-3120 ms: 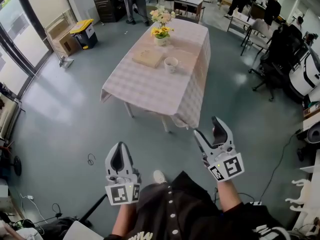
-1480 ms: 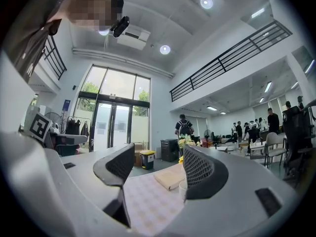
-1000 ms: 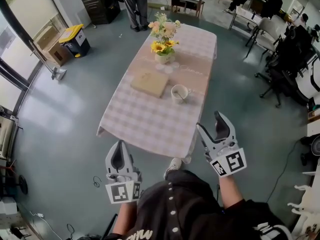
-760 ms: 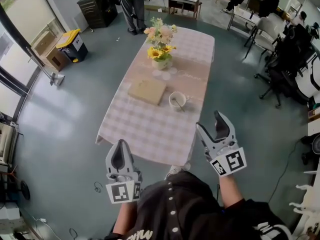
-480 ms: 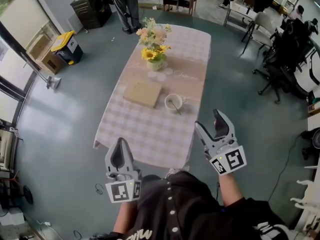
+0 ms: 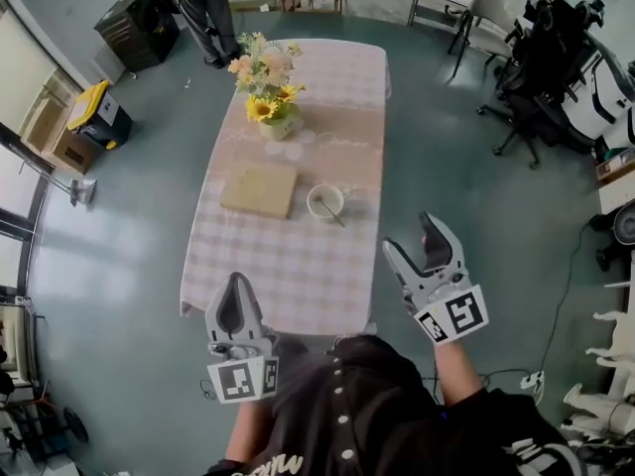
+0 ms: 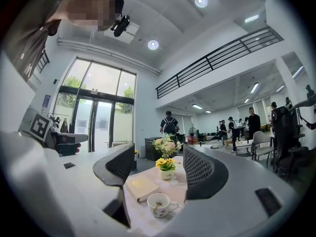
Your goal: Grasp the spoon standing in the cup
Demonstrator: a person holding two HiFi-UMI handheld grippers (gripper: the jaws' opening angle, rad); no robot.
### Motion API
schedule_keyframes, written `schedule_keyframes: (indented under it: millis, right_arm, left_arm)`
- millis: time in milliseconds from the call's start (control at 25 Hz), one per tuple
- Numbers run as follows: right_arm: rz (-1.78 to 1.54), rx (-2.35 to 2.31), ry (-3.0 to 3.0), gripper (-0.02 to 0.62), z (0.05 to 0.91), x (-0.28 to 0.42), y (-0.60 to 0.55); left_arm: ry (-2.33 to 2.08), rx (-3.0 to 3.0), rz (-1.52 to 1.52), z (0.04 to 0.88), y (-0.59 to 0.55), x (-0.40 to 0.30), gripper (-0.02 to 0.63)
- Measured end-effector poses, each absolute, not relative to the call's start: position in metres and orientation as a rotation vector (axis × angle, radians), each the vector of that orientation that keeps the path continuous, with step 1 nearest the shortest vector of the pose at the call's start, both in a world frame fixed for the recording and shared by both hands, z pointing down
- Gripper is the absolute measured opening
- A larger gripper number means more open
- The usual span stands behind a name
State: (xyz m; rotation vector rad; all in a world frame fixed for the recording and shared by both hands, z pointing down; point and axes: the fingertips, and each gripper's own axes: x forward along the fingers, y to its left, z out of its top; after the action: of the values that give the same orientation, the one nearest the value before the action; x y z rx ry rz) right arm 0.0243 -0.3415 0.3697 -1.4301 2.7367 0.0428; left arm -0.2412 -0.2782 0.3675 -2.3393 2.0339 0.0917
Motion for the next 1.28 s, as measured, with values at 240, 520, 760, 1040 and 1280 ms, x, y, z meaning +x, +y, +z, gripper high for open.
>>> schedule_keyframes:
  millis: [240, 520, 760, 1040, 1280]
  right_arm:
    - [0.023, -1.573, 2.679, 0.284, 0.381, 0.02, -0.345]
    - [-0.014, -1.709, 2.637, 0.282, 0.394, 0.007, -0.35]
    - [-0.031, -1.794, 2.605, 0.282, 0.399, -0.004, -0.354]
    - [-0.054, -1.882, 2.563, 0.282, 0.406, -0.01, -0.356]
    - [-0.045, -1.897, 2.583, 0.282, 0.416, -0.019, -0.358]
  left_arm:
    - [1.907, -2.453, 0.083, 0.372, -0.312, -0.247, 0.017]
    - [1.76, -2.578, 0.066, 0.375, -0.347, -0.253, 0.017]
    - [1.674, -2.653, 0.049, 0.378, -0.37, -0.26, 0.017]
    - [1.568, -2.748, 0.031, 0.389, -0.387, -0.254, 0.017]
    - [1.524, -2.785, 0.031, 0.394, -0.395, -0.252, 0.017]
